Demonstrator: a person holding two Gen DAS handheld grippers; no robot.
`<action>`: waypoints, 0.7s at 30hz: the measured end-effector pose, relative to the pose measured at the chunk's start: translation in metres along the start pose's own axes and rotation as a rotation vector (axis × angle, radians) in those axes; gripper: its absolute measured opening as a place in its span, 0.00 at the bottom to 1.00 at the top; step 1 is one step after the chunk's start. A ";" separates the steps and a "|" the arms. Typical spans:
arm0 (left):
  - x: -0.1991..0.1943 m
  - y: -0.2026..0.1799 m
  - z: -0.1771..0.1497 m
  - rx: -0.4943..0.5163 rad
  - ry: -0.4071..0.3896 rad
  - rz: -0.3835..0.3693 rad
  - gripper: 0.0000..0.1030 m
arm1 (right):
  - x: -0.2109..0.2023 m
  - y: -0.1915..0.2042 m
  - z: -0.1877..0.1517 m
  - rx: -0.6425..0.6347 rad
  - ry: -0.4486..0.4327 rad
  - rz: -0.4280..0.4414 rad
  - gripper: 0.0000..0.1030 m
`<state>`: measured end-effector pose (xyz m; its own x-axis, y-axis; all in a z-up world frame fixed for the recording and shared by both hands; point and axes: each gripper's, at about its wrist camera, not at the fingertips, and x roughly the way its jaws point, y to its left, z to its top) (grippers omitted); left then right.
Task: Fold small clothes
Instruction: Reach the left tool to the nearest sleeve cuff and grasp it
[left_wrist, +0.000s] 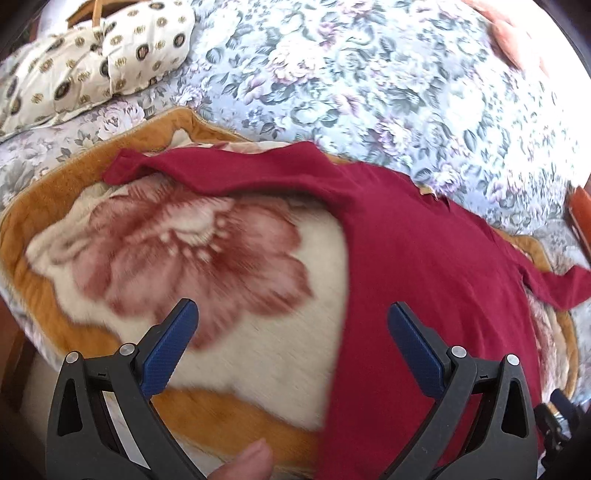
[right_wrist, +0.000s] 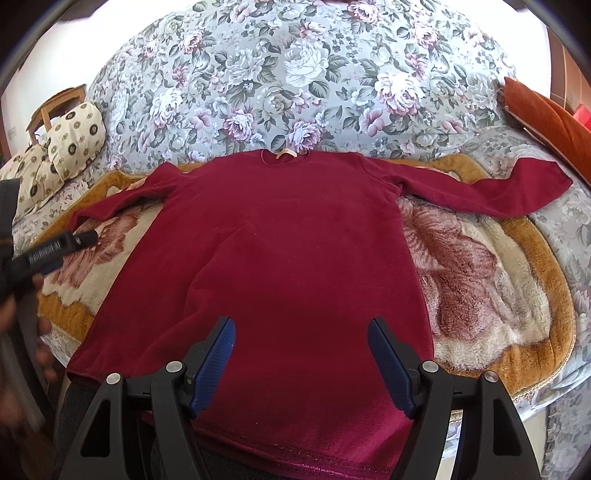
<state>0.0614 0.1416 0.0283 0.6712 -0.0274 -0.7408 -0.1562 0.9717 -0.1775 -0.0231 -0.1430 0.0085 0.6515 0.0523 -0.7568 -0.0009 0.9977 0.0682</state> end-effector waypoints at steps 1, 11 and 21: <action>0.002 0.008 0.007 -0.001 0.013 0.004 1.00 | 0.000 0.000 0.000 0.002 0.000 0.000 0.70; 0.063 0.201 0.102 -0.510 0.076 -0.136 0.99 | 0.002 -0.001 0.000 0.006 0.013 0.007 0.70; 0.128 0.273 0.126 -0.772 0.091 -0.278 0.93 | 0.015 0.002 0.003 0.008 0.052 0.022 0.70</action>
<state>0.1958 0.4328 -0.0334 0.7026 -0.2947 -0.6477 -0.4689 0.4928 -0.7330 -0.0110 -0.1403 -0.0002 0.6109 0.0767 -0.7880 -0.0087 0.9959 0.0901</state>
